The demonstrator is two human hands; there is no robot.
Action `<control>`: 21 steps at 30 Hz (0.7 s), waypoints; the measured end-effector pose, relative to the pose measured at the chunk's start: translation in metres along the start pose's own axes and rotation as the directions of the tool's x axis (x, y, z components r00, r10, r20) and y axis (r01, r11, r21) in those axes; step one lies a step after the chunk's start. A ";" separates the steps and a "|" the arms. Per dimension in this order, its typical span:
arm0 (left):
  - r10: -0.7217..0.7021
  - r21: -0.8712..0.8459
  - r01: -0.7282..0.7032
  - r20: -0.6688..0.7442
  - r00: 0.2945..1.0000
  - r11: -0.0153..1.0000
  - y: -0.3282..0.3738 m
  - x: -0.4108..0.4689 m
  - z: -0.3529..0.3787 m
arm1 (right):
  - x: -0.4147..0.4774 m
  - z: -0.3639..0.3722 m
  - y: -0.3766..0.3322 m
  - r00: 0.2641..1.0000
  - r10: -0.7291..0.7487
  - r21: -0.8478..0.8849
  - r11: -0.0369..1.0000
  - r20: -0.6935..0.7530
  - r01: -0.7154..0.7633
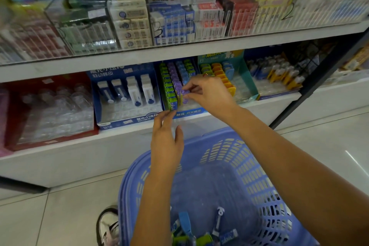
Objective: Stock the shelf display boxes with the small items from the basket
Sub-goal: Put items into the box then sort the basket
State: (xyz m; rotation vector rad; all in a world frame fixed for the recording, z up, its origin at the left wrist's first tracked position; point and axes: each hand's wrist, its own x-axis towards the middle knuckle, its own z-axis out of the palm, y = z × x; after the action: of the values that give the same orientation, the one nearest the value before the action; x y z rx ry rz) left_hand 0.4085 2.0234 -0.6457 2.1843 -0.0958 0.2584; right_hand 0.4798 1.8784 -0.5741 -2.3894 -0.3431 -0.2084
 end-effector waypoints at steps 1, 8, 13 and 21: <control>-0.001 -0.006 0.001 -0.003 1.000 1.000 -0.001 0.001 0.000 | 0.000 0.001 0.001 1.000 -0.002 0.000 1.000 0.006 0.002; -0.005 -0.062 0.004 -0.018 1.000 0.998 -0.003 0.003 0.001 | 0.001 0.011 0.002 0.995 -0.037 -0.114 0.992 0.097 0.048; -0.013 -0.072 0.013 0.003 1.000 0.997 -0.001 0.005 -0.003 | 0.004 0.009 -0.003 0.994 -0.006 -0.205 0.978 0.105 0.028; -0.044 -0.058 0.038 -0.090 0.995 0.998 0.000 -0.018 0.003 | -0.041 0.000 -0.003 0.995 0.027 -0.069 0.997 0.098 -0.021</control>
State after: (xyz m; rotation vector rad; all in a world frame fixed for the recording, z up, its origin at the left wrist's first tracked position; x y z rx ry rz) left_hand 0.3916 2.0205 -0.6512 2.1129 -0.0070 0.3277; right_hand 0.4394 1.8725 -0.5818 -2.4756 -0.3582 -0.0920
